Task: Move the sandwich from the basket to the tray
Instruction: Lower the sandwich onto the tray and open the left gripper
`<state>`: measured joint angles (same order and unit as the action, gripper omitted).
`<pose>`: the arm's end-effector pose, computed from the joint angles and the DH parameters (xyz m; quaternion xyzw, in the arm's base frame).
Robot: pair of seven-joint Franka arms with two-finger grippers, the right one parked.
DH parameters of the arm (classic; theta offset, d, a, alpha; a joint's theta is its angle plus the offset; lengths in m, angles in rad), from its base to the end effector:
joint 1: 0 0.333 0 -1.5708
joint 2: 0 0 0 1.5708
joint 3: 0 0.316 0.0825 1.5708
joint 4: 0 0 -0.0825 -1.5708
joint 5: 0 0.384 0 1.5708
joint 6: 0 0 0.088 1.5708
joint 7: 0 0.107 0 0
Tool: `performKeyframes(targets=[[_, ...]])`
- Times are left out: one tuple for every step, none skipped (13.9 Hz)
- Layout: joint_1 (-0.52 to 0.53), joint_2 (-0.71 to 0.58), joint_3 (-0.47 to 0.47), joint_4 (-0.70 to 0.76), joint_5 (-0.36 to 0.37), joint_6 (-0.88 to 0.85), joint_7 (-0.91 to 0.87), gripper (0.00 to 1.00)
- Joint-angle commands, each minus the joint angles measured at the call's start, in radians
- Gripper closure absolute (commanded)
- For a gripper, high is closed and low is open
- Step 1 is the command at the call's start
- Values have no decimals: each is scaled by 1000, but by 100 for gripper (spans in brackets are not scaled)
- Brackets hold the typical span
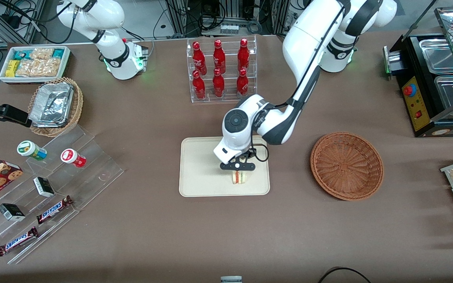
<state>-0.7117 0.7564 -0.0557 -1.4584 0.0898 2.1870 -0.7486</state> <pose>0.5244 -0.4914 0.2328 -0.9994 0.0285 -0.0022 0.0214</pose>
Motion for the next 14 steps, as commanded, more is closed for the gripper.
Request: performKeyframes(targets=[[-19, 18, 17, 32, 30, 4, -43, 0], [-17, 14, 17, 32, 30, 4, -43, 0], [-15, 11, 17, 38, 28, 2, -44, 0], [-11, 8, 17, 52, 27, 2, -44, 0], [-5, -2, 19, 58, 24, 0, -40, 0], [15, -17, 17, 58, 22, -6, -37, 0], [26, -35, 17, 56, 19, -9, -31, 0], [41, -57, 17, 55, 1, -13, -29, 0], [60, -74, 17, 55, -21, -36, -25, 0], [86, -97, 17, 55, -27, -71, -12, 0], [110, -118, 17, 50, -30, -99, 14, 0], [138, -141, 17, 46, -35, -128, 50, 0], [167, -155, 16, 44, -56, -151, 83, 0], [193, -170, 17, 43, -74, -170, 121, 0]])
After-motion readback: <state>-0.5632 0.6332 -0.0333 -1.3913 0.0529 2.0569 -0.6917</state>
